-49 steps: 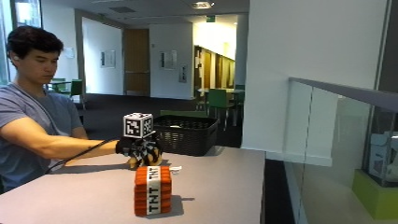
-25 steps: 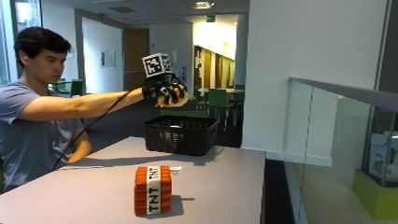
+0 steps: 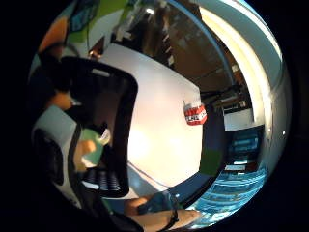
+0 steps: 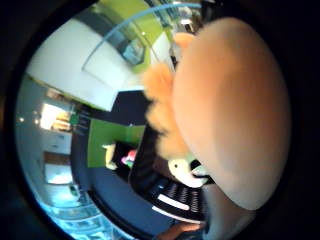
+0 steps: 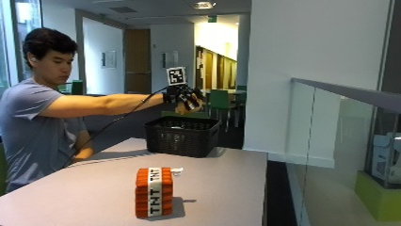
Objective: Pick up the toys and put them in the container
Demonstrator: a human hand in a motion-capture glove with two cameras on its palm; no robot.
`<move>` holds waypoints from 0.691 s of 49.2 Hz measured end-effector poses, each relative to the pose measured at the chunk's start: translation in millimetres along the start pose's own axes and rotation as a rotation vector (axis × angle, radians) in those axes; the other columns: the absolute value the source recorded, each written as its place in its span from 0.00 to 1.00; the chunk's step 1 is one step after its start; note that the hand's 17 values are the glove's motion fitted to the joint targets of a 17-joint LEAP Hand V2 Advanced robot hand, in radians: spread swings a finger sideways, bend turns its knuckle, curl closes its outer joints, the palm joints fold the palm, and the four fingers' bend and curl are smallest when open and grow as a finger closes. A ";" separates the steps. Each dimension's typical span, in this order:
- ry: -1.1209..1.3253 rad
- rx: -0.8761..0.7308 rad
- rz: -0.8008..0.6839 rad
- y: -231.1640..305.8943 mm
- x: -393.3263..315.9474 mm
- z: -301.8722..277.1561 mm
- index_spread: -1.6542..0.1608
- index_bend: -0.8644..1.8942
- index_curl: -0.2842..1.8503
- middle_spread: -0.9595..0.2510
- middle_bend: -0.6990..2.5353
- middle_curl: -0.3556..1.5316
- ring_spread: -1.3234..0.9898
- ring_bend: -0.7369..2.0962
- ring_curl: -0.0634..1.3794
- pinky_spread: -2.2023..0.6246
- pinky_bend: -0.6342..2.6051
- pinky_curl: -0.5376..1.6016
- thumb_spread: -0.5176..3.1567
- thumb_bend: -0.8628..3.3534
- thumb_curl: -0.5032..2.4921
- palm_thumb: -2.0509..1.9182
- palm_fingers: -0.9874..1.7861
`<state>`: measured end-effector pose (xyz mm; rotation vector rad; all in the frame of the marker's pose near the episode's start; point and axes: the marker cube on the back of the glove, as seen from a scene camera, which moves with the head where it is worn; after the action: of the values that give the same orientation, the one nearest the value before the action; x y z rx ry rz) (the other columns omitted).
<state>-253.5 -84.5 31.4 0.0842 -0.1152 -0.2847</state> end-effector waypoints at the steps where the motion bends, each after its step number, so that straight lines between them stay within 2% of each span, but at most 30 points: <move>1: -0.017 -0.016 -0.017 1.2 0.3 0.8 0.71 0.36 0.18 0.39 0.31 0.54 0.37 0.67 0.40 0.63 0.60 0.45 0.36 0.26 0.46 0.69 0.60; 3: -0.060 -0.041 -0.052 3.3 0.7 0.1 0.71 0.32 0.17 0.43 0.29 0.53 0.38 0.68 0.40 0.63 0.61 0.46 0.41 0.24 0.44 0.66 0.57; 5: -0.094 -0.047 -0.074 3.9 2.6 -3.1 0.72 0.32 0.17 0.51 0.25 0.52 0.41 0.67 0.39 0.64 0.63 0.47 0.42 0.20 0.40 0.58 0.47; 8: -0.083 -0.024 -0.090 2.7 10.0 -9.4 0.73 0.34 0.17 0.61 0.24 0.50 0.44 0.64 0.39 0.66 0.65 0.48 0.41 0.17 0.37 0.52 0.38; 13: 0.081 0.028 -0.132 6.6 -5.1 -24.0 0.73 0.36 0.18 0.71 0.25 0.47 0.49 0.61 0.35 0.69 0.67 0.47 0.40 0.17 0.34 0.48 0.34; 17: -0.006 0.062 -0.108 10.2 10.1 -52.5 0.73 0.38 0.20 0.75 0.26 0.45 0.52 0.58 0.31 0.72 0.67 0.46 0.39 0.17 0.32 0.48 0.32; 19: -0.012 0.073 -0.107 13.5 36.3 -65.7 0.73 0.38 0.20 0.77 0.26 0.44 0.53 0.57 0.30 0.72 0.67 0.46 0.39 0.17 0.31 0.48 0.32; 23: 0.134 0.104 -0.003 15.9 110.7 -80.3 0.73 0.38 0.22 0.79 0.26 0.43 0.55 0.54 0.29 0.74 0.66 0.45 0.39 0.18 0.30 0.48 0.32; 26: 0.099 0.105 0.006 23.0 148.9 -88.3 0.72 0.38 0.22 0.80 0.26 0.42 0.56 0.53 0.27 0.75 0.65 0.44 0.39 0.18 0.29 0.48 0.32; 30: 0.163 0.105 0.174 27.6 222.2 -90.7 0.72 0.38 0.23 0.80 0.27 0.41 0.57 0.51 0.26 0.77 0.64 0.43 0.39 0.18 0.28 0.48 0.31; 34: 0.176 0.091 0.249 36.1 277.3 -88.3 0.72 0.37 0.24 0.81 0.27 0.41 0.57 0.49 0.25 0.77 0.63 0.43 0.39 0.18 0.27 0.49 0.31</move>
<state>31.8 -123.1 -24.2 0.1834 0.0363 -0.0229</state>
